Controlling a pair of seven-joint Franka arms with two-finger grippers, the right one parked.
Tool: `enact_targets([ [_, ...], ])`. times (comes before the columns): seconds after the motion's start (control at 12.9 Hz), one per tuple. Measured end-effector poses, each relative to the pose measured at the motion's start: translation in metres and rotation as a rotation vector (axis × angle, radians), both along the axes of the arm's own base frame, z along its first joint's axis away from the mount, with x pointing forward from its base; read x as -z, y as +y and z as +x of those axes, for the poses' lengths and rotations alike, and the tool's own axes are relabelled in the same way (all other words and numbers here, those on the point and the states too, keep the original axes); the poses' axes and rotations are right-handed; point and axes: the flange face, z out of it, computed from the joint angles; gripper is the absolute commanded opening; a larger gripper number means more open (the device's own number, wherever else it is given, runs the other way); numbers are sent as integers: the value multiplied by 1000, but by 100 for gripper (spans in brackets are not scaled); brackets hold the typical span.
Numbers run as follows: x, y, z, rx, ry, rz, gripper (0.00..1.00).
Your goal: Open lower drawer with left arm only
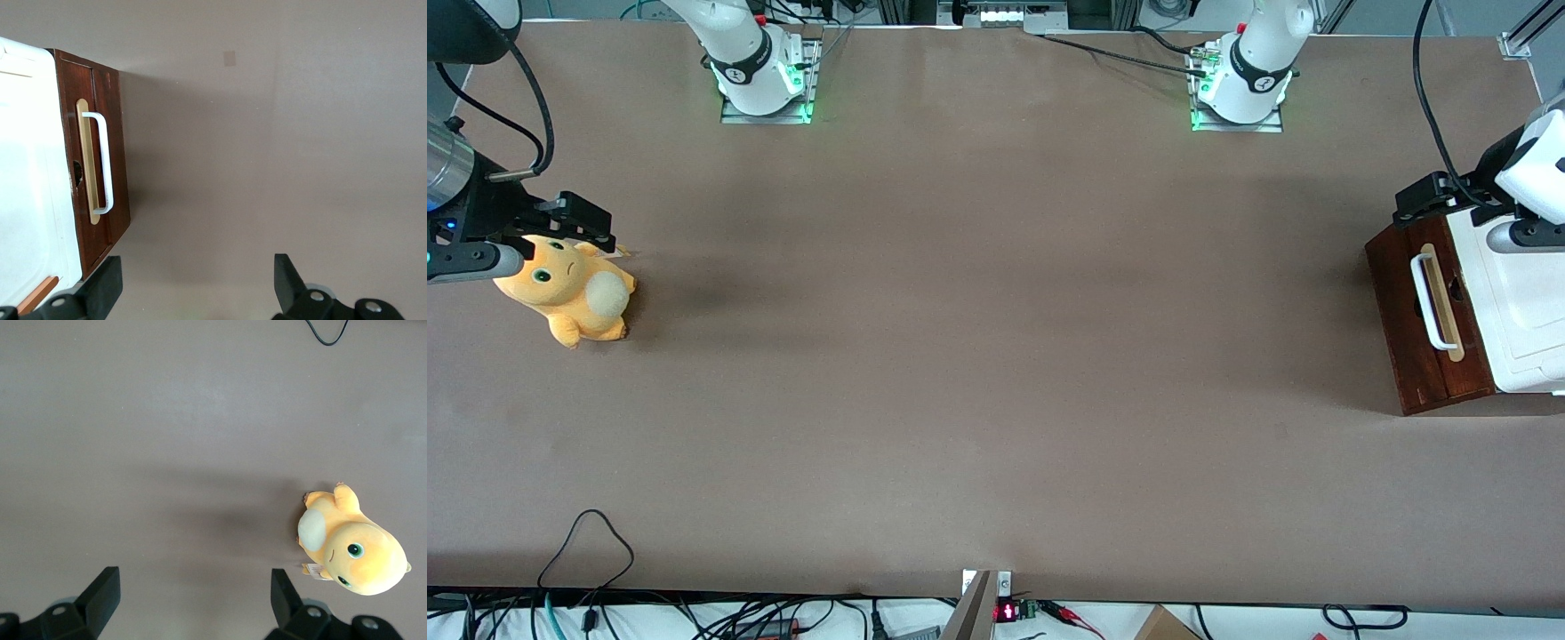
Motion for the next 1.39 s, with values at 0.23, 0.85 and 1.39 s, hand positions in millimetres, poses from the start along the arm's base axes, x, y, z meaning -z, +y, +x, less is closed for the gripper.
enact_targets([
  [0.23,-1,0,0,1,-1,0,100],
  [0.85,-4,1,1,-2,0,0,100],
  [1.39,3,3,1,-5,30,-2,100],
])
